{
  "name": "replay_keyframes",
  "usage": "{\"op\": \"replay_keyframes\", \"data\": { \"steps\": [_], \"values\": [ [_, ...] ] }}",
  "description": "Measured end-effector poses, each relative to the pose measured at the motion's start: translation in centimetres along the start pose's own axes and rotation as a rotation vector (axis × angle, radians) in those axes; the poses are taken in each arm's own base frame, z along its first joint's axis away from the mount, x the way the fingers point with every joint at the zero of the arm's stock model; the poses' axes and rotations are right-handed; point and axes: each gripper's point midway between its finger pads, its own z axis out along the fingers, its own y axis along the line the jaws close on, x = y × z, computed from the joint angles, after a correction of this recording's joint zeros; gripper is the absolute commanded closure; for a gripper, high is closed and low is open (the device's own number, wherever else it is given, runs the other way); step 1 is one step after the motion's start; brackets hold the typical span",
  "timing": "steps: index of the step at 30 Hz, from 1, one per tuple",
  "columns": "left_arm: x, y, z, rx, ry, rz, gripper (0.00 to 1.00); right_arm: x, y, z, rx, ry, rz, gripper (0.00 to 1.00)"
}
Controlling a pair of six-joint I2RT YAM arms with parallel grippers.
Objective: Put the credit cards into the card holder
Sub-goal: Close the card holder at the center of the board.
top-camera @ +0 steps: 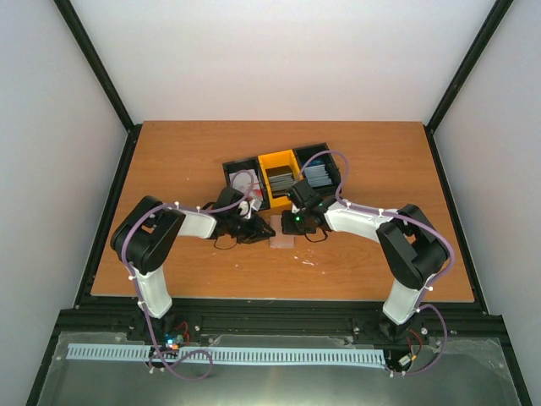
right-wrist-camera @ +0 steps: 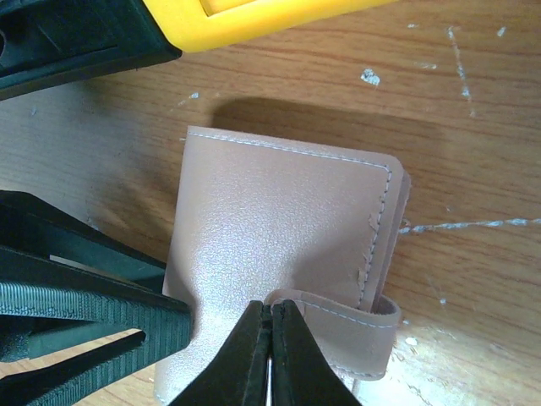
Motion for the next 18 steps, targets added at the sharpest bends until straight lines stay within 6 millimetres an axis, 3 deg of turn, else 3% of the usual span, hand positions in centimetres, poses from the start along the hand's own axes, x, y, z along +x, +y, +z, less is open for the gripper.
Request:
{"op": "replay_keyframes", "data": {
  "steps": [18],
  "values": [
    [-0.82, -0.25, 0.70, -0.085, -0.056, 0.060, 0.76, -0.34, -0.68, -0.34, 0.063, -0.028, -0.002, 0.97]
  ]
}}
